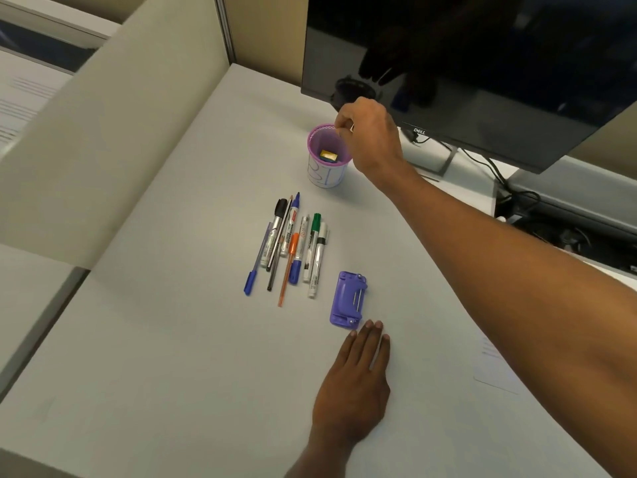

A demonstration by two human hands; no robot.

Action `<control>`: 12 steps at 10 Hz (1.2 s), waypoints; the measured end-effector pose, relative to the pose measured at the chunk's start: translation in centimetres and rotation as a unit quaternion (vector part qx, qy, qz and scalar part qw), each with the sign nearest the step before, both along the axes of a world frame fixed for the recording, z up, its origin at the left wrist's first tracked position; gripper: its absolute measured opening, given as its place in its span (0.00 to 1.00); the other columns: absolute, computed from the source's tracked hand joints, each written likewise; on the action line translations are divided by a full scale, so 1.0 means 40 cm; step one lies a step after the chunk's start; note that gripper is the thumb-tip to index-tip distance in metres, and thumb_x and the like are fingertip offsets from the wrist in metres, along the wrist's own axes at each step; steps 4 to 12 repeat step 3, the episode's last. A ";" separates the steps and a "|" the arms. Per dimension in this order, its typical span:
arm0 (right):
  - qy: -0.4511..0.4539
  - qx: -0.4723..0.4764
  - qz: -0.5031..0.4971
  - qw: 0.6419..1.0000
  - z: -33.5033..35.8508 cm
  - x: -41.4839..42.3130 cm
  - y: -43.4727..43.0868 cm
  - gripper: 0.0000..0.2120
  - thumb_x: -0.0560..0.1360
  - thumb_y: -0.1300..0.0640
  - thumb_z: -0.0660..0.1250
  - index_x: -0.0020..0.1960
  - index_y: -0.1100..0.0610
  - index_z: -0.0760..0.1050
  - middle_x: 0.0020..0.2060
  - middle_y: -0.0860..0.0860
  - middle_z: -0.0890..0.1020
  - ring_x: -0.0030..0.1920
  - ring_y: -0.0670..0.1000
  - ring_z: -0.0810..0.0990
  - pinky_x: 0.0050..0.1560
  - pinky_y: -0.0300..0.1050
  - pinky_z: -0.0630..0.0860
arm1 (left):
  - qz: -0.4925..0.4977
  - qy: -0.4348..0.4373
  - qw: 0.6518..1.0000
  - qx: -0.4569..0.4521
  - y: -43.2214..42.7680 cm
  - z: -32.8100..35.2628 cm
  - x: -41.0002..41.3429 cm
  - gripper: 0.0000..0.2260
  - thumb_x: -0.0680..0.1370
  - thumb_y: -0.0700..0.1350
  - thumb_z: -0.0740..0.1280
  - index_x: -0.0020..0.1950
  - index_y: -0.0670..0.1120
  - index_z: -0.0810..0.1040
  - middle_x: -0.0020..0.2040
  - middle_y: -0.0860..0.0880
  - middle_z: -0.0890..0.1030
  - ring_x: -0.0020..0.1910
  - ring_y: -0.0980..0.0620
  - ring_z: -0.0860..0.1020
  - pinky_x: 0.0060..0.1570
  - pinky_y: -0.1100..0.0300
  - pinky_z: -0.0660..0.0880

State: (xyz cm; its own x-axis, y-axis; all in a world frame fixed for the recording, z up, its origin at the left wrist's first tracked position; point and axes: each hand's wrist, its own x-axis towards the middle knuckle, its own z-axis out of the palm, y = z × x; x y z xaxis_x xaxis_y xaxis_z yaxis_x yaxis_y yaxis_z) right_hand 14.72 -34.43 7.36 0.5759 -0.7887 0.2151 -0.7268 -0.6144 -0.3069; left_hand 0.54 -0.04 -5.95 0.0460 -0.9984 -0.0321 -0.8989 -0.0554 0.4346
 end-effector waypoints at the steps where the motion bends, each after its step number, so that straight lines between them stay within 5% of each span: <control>1: -0.022 0.002 0.004 1.000 0.002 -0.009 0.010 0.09 0.83 0.56 0.65 0.56 0.56 0.83 0.51 0.53 0.85 0.49 0.50 0.81 0.50 0.43 0.80 | 0.013 0.009 1.000 0.002 -0.008 -0.008 0.008 0.28 0.81 0.49 0.63 0.81 0.43 0.65 0.82 0.44 0.63 0.83 0.46 0.58 0.79 0.50 0.53; 12: -0.036 -0.007 -0.005 0.999 0.002 -0.054 0.071 0.11 0.84 0.54 0.63 0.59 0.58 0.80 0.53 0.55 0.84 0.51 0.51 0.81 0.53 0.44 0.79 | 0.030 0.012 0.999 -0.026 -0.029 -0.018 0.037 0.28 0.82 0.48 0.62 0.81 0.43 0.63 0.83 0.44 0.61 0.83 0.47 0.55 0.80 0.51 0.50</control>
